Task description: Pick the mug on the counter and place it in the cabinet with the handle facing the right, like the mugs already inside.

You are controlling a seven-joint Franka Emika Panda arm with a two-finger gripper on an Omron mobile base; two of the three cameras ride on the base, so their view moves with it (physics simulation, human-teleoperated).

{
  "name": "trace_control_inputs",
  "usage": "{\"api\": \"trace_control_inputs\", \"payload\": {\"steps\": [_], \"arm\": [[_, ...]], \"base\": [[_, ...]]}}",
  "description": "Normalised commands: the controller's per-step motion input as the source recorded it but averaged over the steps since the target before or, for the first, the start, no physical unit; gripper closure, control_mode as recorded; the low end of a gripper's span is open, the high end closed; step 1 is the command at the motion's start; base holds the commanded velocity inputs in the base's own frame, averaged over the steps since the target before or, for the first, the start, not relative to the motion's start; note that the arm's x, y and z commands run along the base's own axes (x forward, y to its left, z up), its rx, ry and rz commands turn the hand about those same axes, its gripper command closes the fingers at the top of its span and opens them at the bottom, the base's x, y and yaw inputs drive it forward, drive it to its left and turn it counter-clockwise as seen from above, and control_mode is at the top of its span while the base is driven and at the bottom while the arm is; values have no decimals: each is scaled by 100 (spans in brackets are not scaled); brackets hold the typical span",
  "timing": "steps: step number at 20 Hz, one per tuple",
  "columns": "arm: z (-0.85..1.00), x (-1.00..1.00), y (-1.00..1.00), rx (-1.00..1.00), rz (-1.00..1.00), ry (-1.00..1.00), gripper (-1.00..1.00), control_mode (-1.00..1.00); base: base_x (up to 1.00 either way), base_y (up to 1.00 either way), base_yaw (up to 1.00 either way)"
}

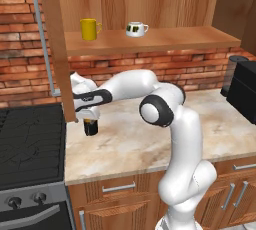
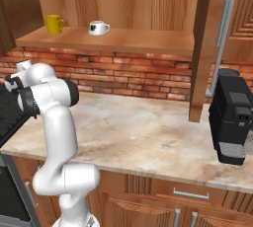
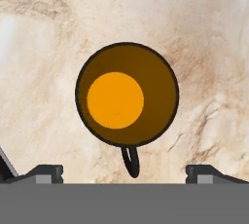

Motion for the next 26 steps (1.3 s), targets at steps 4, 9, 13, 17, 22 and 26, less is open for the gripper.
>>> {"api": "trace_control_inputs", "payload": {"steps": [4,9,13,17,22,26], "arm": [[-2,-6,-20,0,0,0,-100,-100],[-14,-1,-2,0,0,0,-100,-100],[-17,-2,0,0,0,0,-100,-100],[-13,0,0,0,0,0,-100,-100],[-9,7,3,0,0,0,-100,-100],[-8,14,9,0,0,0,-100,-100]], "base": [[0,0,0],[0,0,0],[0,0,0],[0,0,0],[0,0,0],[0,0,0]]}}
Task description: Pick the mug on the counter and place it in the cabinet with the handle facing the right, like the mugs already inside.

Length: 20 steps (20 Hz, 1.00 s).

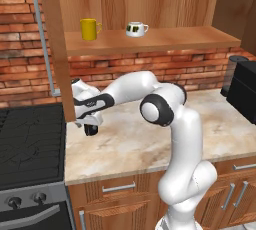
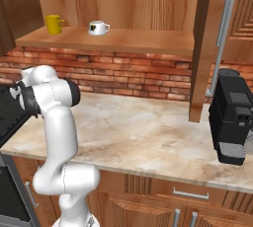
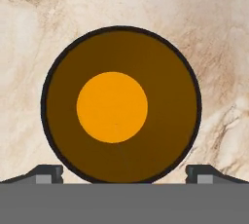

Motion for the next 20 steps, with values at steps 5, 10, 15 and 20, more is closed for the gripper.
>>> {"api": "trace_control_inputs", "payload": {"steps": [5,10,15,20], "arm": [[-8,14,10,0,0,0,-100,-100],[-15,0,0,0,-3,0,100,-100],[-12,0,0,0,-5,0,100,-100],[-1,-5,-4,0,-2,-1,100,-100]], "base": [[0,0,0],[0,0,0],[0,0,0],[0,0,0]]}}
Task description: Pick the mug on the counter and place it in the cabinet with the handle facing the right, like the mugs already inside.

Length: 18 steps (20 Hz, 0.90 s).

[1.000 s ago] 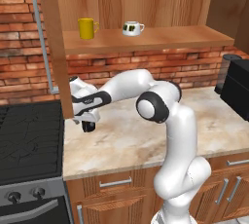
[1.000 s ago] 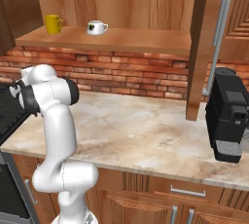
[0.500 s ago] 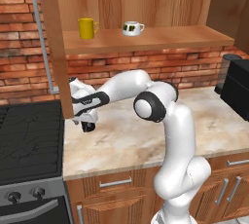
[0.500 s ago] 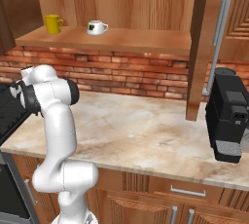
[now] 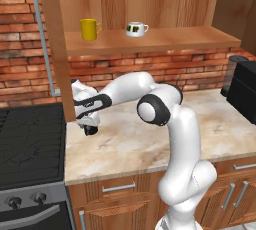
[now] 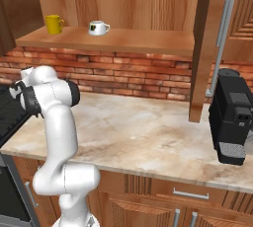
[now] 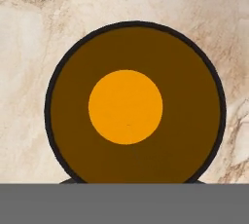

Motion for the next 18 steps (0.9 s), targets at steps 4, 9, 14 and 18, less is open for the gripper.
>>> {"api": "trace_control_inputs", "payload": {"steps": [4,9,14,18], "arm": [[22,-28,-13,0,2,-1,100,-100],[34,-25,-26,0,2,-1,100,-100],[41,-31,-22,3,0,-1,100,-100],[27,-48,-26,7,0,-1,100,-100]], "base": [[0,0,0],[0,0,0],[0,0,0],[0,0,0]]}}
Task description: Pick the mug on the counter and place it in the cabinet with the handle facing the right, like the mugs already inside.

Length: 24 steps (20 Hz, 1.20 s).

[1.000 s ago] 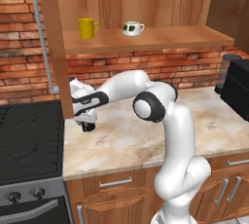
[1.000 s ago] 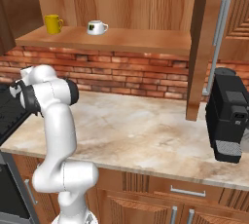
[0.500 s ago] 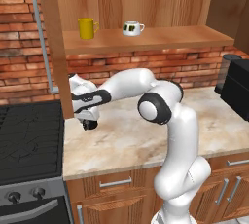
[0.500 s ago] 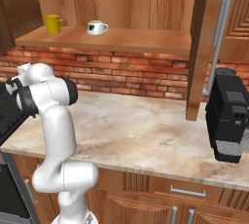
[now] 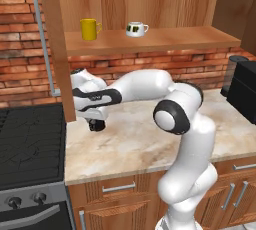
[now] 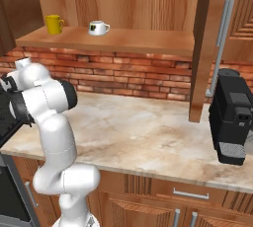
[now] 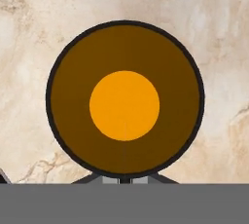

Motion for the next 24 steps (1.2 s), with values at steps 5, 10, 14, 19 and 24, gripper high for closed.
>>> {"api": "trace_control_inputs", "payload": {"steps": [5,10,14,19,24], "arm": [[8,-46,-21,6,0,-1,100,-100],[12,-40,-22,2,2,0,100,-100],[30,-12,-17,-1,8,10,100,-100],[25,-13,-4,-1,5,4,100,-100],[26,-28,-7,0,5,-5,100,-100]], "base": [[0,0,0],[0,0,0],[0,0,0],[0,0,0],[0,0,0]]}}
